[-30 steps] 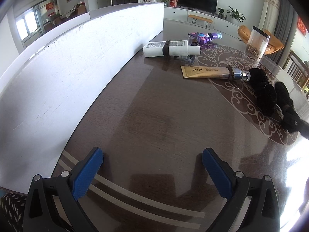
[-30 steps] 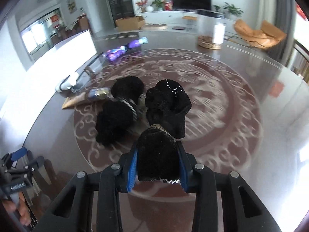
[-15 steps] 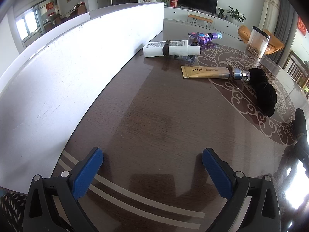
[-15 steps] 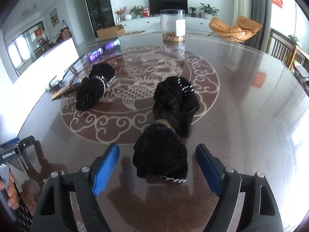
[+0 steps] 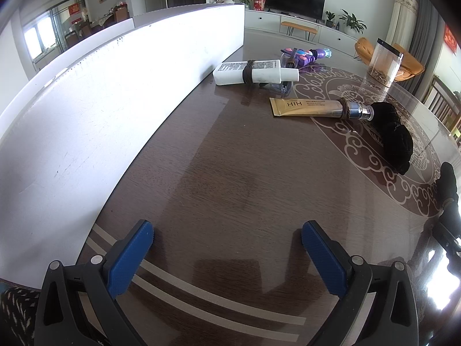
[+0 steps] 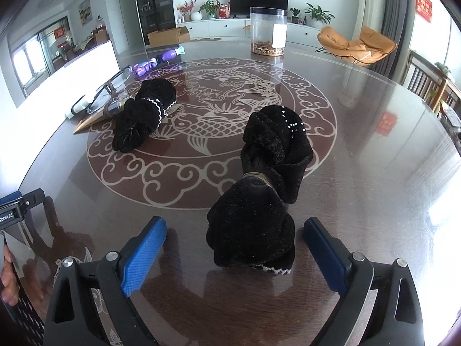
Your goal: Organize objects
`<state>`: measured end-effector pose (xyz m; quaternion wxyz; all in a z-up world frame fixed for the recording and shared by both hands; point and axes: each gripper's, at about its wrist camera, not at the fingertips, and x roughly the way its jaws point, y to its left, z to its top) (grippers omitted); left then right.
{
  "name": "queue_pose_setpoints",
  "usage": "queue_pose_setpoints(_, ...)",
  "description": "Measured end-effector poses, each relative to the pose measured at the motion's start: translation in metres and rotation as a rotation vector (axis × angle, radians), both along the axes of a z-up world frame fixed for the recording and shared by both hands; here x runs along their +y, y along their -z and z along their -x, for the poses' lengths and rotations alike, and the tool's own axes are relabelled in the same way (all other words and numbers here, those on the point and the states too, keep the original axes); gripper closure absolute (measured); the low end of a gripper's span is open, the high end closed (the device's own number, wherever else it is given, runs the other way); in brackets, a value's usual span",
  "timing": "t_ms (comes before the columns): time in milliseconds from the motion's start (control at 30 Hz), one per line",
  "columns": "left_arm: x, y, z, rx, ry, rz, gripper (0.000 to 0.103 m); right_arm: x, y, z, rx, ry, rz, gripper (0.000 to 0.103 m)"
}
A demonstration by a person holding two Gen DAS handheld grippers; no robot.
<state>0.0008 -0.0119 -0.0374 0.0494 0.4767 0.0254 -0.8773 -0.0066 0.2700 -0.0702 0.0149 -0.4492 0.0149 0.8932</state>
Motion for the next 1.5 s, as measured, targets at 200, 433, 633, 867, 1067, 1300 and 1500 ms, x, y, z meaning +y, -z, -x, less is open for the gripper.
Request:
queue_pose_setpoints(200,0.000,0.000,0.000,-0.001,0.000,-0.001,0.000,-0.001,0.000,0.000,-0.001,-0.002,0.000,0.005)
queue_pose_setpoints(433,0.000,0.000,0.000,-0.001,0.000,-0.001,0.000,-0.002,0.001,0.000,-0.006,-0.007,-0.003,0.003)
queue_pose_setpoints(633,0.001,0.001,-0.001,0.001,0.002,0.000,0.000,-0.003,0.001,0.001,-0.005,-0.007,-0.002,0.003)
queue_pose_setpoints(867,0.000,0.000,0.000,-0.001,0.002,-0.001,0.000,-0.002,0.000,0.001,-0.002,-0.009,0.005,0.003)
queue_pose_setpoints(1067,-0.020,-0.008,-0.005,0.035,0.005,-0.230,0.000,-0.002,0.000,0.001,-0.002,-0.010,0.008,0.003)
queue_pose_setpoints(1300,-0.023,-0.016,0.021,0.048,-0.070,-0.396,0.000,-0.003,0.000,0.001,-0.005,-0.010,0.002,0.003)
queue_pose_setpoints(1500,0.019,-0.037,0.097,0.036,0.009,-0.354,0.000,-0.003,0.001,0.001,-0.008,-0.019,-0.001,0.002)
